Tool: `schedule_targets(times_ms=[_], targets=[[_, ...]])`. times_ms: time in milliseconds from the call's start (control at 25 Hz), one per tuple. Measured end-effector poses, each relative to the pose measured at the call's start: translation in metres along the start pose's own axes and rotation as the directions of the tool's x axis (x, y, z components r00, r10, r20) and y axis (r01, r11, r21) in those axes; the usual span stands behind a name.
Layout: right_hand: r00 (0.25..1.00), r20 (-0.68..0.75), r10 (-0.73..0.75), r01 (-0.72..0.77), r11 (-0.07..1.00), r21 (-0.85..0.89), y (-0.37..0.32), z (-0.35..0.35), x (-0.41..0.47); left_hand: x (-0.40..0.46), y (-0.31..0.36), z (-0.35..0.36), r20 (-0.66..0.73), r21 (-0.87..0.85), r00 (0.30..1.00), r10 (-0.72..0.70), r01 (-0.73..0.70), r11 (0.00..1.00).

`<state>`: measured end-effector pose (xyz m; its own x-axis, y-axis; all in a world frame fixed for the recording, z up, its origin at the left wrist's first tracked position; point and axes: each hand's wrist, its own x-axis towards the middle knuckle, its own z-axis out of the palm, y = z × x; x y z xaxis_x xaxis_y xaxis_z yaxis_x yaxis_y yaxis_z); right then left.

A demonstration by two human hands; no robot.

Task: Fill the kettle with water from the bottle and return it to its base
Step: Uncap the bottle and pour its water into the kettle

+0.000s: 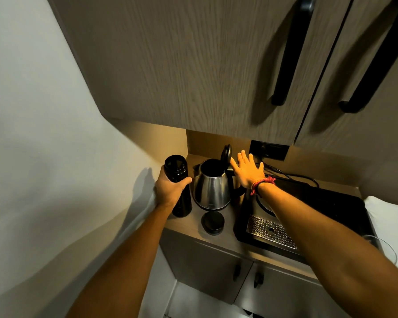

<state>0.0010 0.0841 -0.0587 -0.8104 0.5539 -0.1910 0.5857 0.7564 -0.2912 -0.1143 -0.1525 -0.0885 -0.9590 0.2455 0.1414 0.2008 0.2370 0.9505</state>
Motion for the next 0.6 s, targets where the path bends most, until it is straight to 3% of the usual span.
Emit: schedule_targets(times_ms=[280, 600], targets=[[1.0, -0.001, 0.026, -0.026, 0.998, 0.061, -0.001, -0.001, 0.002, 0.009, 0.015, 0.001, 0.081, 0.284, 0.987, 0.14, -0.158, 0.946], [0.999, -0.011, -0.048, 0.048, 0.999, -0.009, 0.002, -0.002, 0.001, 0.021, 0.045, -0.001, 0.235, 0.586, 0.938, 0.253, -0.345, 0.733]])
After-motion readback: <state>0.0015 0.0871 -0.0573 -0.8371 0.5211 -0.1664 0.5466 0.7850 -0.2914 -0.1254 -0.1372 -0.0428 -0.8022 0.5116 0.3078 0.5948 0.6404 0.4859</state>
